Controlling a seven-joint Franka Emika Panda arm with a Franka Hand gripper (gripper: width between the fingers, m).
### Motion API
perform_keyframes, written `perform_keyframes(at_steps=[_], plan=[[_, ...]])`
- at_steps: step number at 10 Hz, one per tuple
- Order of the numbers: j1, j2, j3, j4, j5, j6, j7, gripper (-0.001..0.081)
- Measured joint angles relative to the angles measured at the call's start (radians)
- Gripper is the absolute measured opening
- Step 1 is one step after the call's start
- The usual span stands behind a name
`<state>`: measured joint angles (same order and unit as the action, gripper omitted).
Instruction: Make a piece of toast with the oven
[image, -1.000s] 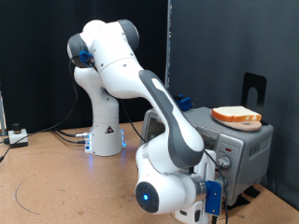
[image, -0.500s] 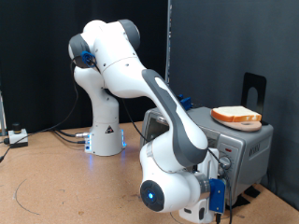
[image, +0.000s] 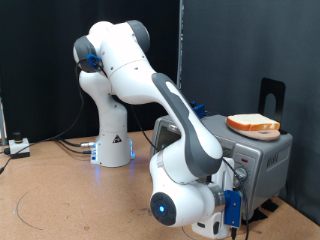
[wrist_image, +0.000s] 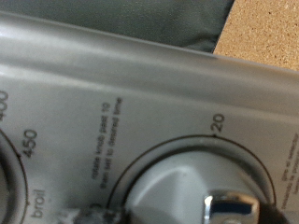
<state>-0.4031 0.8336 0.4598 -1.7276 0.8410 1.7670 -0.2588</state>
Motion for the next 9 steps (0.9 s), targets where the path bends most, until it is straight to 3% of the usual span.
perform_keyframes(at_steps=[4,5,6,7,8,9], plan=[[0.0,0.006,-0.002,0.001,-0.002,-0.003,0.002,0.0259],[0.0,0.01,-0.005,0.001,-0.002,-0.003,0.002,0.0396],[0.0,0.012,-0.008,0.0,-0.002,-0.003,0.002,0.0396],[0.0,0.014,-0.011,-0.001,-0.003,-0.003,0.002,0.0579],[0.0,0.016,-0.012,-0.002,-0.003,-0.003,0.002,0.0711],[-0.002,0.019,-0.013,-0.002,-0.002,-0.003,0.0,0.0711]])
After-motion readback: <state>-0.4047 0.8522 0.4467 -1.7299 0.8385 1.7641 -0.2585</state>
